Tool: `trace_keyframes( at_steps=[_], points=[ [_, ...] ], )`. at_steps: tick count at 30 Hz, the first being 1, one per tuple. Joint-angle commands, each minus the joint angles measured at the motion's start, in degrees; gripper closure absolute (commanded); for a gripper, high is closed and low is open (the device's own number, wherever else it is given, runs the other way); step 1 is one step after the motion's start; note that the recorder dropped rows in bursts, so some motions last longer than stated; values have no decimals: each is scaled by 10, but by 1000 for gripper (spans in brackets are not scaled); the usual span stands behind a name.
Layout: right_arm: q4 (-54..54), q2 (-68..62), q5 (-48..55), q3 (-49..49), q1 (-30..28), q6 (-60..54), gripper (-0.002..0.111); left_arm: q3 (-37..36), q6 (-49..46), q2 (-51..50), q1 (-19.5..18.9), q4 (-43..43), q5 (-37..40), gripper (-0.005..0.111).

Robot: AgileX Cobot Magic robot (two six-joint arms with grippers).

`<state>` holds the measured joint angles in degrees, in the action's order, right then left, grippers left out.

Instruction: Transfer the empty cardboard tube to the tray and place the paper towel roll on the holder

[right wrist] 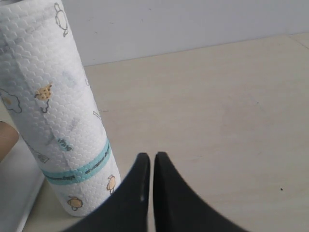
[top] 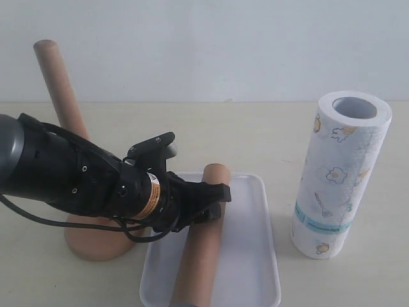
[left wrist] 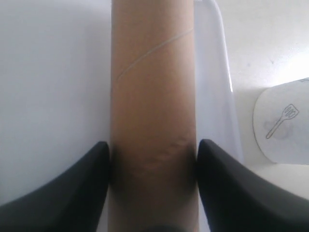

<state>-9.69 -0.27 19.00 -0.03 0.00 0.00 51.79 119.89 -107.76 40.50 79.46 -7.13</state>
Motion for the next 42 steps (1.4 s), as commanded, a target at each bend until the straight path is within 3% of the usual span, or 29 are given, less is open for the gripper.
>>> trace_keyframes(
  at_steps=[1, 5, 16, 24, 31, 39, 42],
  points=[
    [0, 3, -4, 0, 0, 0, 106, 2, 5, 0, 2, -7, -23, 52],
    [0, 3, -4, 0, 0, 0, 106, 2, 5, 0, 2, -7, -25, 39],
    [0, 3, -4, 0, 0, 0, 106, 2, -15, 30, 2, 0, -53, 38],
    [0, 3, -4, 0, 0, 0, 106, 6, -16, 187, 2, 50, -102, 38],
    [0, 3, -4, 0, 0, 0, 106, 6, -8, 394, 2, 88, -171, 39],
    [0, 3, -4, 0, 0, 0, 106, 6, 6, 586, 2, 131, -200, 49],
    [0, 3, -4, 0, 0, 0, 106, 6, 6, 651, 2, 131, -217, 59]
  ],
)
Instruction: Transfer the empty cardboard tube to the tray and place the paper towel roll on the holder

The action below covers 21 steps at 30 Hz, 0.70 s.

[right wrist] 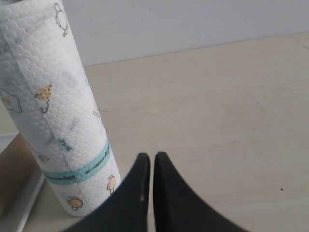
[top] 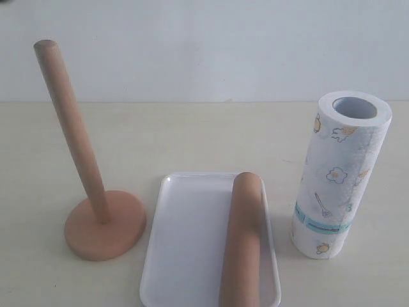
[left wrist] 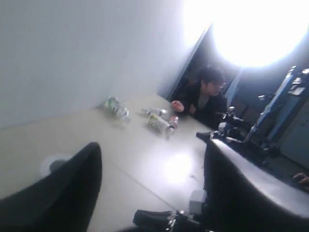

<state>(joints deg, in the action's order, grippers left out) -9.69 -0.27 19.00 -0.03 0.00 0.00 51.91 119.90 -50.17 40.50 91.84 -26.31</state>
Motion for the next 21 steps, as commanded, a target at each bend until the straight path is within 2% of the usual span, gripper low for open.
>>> trace_keyframes(
  at_steps=[1, 5, 6, 13, 17, 21],
  points=[
    [0, 3, -4, 0, 0, 0, 106, 5, 6, 98, 2, 11, -30, 67],
    [0, 3, -4, 0, 0, 0, 106, 5, 6, 183, 2, 46, -66, 98],
    [0, 3, -4, 0, 0, 0, 106, 5, 3, 202, 2, 64, -76, 102],
    [0, 3, -4, 0, 0, 0, 106, -30, -26, 295, 2, 81, -91, 103],
    [0, 3, -9, 0, 0, 0, 106, -84, -32, 327, 2, 81, -91, 103],
    [0, 3, -6, 0, 0, 0, 106, -150, -88, 346, 2, 81, -91, 103]
  ],
)
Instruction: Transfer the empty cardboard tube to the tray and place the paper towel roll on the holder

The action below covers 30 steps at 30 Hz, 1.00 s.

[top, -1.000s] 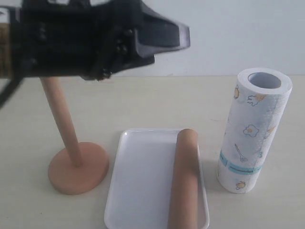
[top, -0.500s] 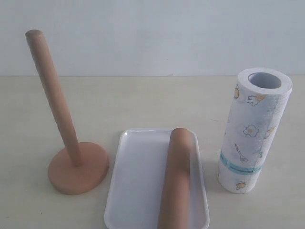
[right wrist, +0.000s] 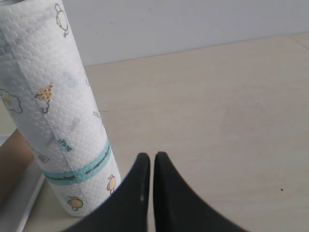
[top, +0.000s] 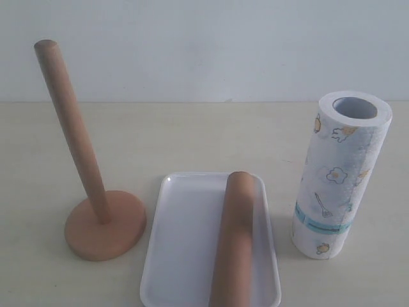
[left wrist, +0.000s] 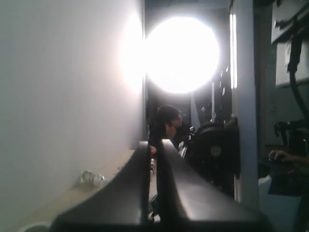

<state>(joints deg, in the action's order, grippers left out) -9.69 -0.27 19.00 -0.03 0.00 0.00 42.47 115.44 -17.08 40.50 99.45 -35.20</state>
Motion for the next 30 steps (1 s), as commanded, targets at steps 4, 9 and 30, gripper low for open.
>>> trace_keyframes(
  at_steps=[4, 9, 30],
  points=[
    [0, 3, -6, 0, 0, 0, 106, -98, -50, 17, 2, 5, -2, 103],
    [0, 3, -6, 0, 0, 0, 106, -112, -50, 17, 2, 5, -2, 103],
    [0, 3, -6, 0, 0, 0, 106, -135, 50, 64, -22, -362, 521, 103]
  ],
)
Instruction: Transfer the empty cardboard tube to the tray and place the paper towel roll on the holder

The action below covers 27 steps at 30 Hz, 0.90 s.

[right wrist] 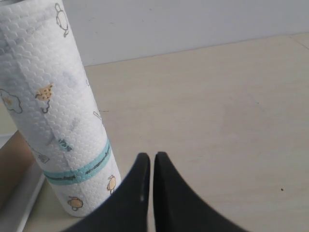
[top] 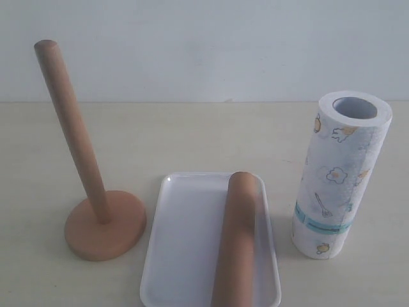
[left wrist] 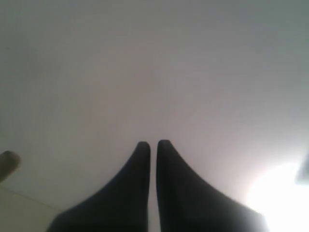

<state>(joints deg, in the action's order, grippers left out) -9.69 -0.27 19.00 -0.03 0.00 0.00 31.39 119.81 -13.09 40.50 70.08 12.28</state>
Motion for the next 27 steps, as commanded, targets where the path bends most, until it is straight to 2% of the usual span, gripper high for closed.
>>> trace_keyframes(
  at_steps=[1, 5, 14, 17, 21, 25, 27],
  points=[
    [0, 3, -6, 0, 0, 0, 106, -37, 6, 31, -38, -73, 28, 103],
    [0, 3, -6, 0, 0, 0, 106, -86, 6, 56, -116, -119, -50, 103],
    [0, 3, -6, 0, 0, 0, 106, -181, 6, 128, -320, -210, -259, 103],
    [0, 3, -6, 0, 0, 0, 106, -195, 6, 131, -370, -241, -299, 103],
    [0, 3, -6, 0, 0, 0, 106, -197, 6, 131, -400, -249, -305, 103],
    [0, 3, -6, 0, 0, 0, 106, -197, 6, 131, -400, -253, -295, 103],
    [0, 3, -6, 0, 0, 0, 106, -201, 6, 131, -400, -251, -316, 103]
  ],
)
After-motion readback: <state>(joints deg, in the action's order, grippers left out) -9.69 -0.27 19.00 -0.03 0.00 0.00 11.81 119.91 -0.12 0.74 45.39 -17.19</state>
